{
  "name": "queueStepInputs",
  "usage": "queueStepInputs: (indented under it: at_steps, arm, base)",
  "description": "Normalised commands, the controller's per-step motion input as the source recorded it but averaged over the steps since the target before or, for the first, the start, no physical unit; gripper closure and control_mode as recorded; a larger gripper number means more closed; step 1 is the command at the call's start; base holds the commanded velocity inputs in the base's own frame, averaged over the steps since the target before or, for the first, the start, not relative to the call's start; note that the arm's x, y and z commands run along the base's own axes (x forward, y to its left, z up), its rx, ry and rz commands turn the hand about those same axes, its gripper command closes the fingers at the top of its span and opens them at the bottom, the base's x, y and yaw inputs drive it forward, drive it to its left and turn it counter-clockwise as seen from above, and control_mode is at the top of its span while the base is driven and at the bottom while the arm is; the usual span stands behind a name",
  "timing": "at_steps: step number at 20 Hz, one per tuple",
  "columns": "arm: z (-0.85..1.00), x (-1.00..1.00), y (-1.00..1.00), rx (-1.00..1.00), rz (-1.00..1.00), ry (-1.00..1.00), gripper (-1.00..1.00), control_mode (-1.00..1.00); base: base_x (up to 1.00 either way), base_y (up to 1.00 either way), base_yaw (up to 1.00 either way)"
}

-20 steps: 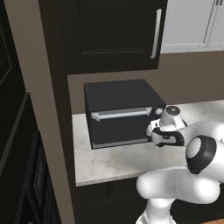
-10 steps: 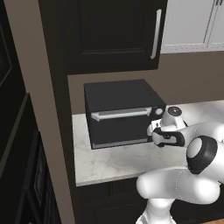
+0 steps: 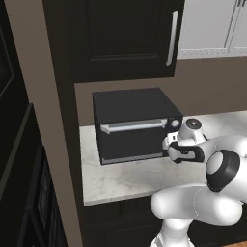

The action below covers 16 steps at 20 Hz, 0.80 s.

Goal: Pick up the bagel from the plate, place it on the toaster oven rack, close the door, and set the timer.

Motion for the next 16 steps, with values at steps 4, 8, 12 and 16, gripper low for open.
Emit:
queueStepInputs:
  at_steps: [4, 8, 12, 16]
  arm:
    - [-0.35, 0.00, -0.53, 0.00, -0.05, 0.02, -1.00, -1.00]
    - [-0.41, 0.00, -0.50, 0.00, -0.04, 0.09, -1.00, -1.00]
    - [-0.50, 0.00, -0.47, 0.00, -0.02, 0.14, -1.00, -1.00]
    - [-0.58, 0.00, -0.53, 0.00, -0.03, 0.23, -1.00, -1.00]
  base:
    - [0.00, 0.00, 0.00]
    - [0.00, 0.00, 0.00]
    - [0.00, 0.00, 0.00]
    - [0.00, 0.00, 0.00]
